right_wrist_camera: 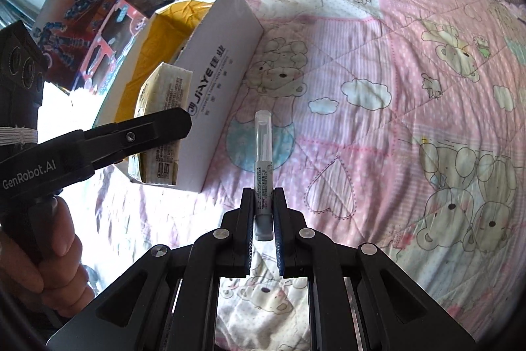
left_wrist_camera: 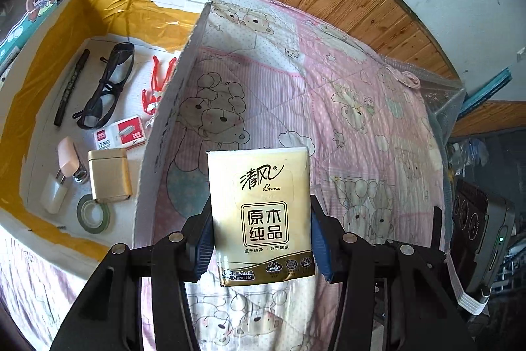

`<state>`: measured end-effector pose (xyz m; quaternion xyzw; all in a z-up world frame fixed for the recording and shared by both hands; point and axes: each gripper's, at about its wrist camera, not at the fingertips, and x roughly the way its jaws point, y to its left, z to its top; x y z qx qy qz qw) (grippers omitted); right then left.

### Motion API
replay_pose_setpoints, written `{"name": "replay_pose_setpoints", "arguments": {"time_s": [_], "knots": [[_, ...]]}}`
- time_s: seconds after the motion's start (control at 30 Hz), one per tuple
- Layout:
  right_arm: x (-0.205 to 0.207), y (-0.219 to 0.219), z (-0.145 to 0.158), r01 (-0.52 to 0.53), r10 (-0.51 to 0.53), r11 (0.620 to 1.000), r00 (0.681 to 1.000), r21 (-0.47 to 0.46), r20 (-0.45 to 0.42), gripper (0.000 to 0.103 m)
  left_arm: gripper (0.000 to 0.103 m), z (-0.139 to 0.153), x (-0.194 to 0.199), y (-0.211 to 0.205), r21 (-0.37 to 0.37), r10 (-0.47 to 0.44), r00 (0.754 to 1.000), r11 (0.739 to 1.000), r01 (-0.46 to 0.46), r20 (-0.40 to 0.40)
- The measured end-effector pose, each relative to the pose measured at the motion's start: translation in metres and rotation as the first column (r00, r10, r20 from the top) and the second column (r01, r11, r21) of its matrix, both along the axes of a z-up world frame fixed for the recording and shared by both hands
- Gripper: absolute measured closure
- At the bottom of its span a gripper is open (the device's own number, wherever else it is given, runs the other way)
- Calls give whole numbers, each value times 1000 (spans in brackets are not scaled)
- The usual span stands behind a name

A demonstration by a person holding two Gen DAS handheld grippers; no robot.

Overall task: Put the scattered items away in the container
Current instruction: 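Lift and carry the tissue pack and white tube with both tools over the box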

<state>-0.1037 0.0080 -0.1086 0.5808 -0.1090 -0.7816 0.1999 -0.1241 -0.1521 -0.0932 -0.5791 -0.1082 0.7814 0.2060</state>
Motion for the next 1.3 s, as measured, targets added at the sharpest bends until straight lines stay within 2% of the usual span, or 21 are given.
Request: {"name": "replay_pose_setpoints", "arguments": {"time_s": [0.33, 0.67, 1.03, 1.3], "knots": [[33, -44, 29, -53, 54, 998, 997, 17, -54, 92, 51, 23, 35, -59, 27, 48, 997, 999, -46, -60], [38, -88, 53, -125, 128, 992, 985, 29, -117, 92, 52, 39, 49, -116, 46, 120, 988, 992, -116, -97], [12, -137, 85, -202, 208, 978, 959, 52, -194, 92, 51, 50, 32, -182, 31, 237, 961, 971, -235, -143], [-28, -162, 87, -215, 228, 973, 956, 83, -186, 92, 51, 44, -2, -201, -28, 233, 961, 970, -240, -151]]}}
